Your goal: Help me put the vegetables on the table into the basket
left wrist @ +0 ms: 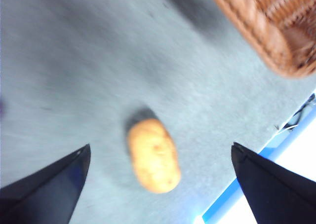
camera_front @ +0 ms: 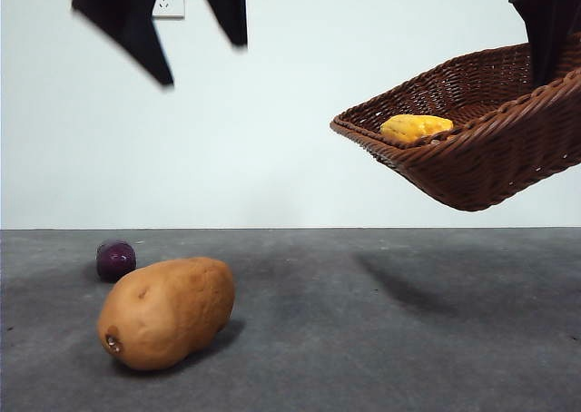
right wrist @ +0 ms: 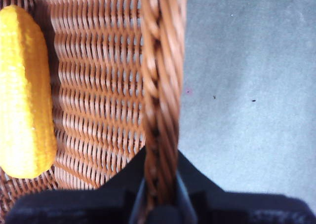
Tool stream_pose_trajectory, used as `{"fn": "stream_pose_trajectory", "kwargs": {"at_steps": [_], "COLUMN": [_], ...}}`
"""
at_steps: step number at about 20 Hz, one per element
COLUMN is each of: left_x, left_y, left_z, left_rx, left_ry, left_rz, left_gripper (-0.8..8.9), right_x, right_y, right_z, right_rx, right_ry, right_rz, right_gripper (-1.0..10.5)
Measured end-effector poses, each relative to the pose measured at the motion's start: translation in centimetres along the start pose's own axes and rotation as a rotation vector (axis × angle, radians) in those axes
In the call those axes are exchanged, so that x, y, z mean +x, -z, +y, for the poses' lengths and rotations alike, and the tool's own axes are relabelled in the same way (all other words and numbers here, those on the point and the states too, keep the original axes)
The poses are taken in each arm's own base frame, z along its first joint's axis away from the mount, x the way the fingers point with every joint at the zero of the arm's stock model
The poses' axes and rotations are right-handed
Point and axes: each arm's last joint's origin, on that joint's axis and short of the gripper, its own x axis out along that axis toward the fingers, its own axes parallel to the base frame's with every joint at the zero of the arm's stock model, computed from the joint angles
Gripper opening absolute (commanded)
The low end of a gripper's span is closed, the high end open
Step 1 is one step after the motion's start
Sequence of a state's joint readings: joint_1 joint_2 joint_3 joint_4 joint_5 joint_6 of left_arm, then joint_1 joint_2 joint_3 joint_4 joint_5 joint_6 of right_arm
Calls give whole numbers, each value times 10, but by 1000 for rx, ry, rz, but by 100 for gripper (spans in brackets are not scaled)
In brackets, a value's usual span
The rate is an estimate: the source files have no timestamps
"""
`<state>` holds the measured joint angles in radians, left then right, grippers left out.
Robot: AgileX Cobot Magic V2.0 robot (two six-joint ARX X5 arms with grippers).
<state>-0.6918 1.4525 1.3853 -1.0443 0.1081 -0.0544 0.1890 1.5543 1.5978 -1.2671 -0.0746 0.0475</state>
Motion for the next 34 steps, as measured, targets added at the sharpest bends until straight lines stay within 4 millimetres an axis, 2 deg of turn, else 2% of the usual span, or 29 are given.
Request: {"fn": "stream_pose_trajectory", "kwargs": {"at_steps": [3,5,7,9,15,16,17,18,22,25,29,31,34], "left_x": [50,75,87,97,133,136,137,137,138,132,85,53,15], "left_y": [34,47,47,44,47,47,47,47,46,45,36,32,27], "left_z": [7,11,12,13,17,17,17,16,13,9,-8,-26,-50], "left_rx": [-46,-57,-56,-57,-65,-65,-65,-63,-55,-76,-97,-60,28], "left_ry": [-23,-30,-30,-30,-38,-38,-39,-37,-26,95,256,325,417], "left_rz": [92,136,139,142,251,259,259,252,247,234,40,-117,-351], "left_gripper": [476,476,488,540,516,397,199,-17,-9,-8,-8,-8,-8], "right_x": [0,0,0,0,0,0,0,0,0,0,0,0,0], "right_y": [0,0,0,0,0,0,0,0,0,-1,-1,-1,-1], "right_z": [0,0,0,0,0,0,0,0,0,0,0,0,1], "right_rx": [0,-1,-2,-3,-3,-3,-3,-3,-3,-3,-3,1,18], "right_ry": [-1,0,-1,0,0,0,0,0,0,-1,0,-1,-25], "right_rz": [-1,-1,-2,-2,-1,-1,-1,-1,-2,-6,-7,-6,-6], "right_gripper": [-10,-10,-10,-10,-10,-10,-10,-10,-10,-10,-10,-10,-10]}}
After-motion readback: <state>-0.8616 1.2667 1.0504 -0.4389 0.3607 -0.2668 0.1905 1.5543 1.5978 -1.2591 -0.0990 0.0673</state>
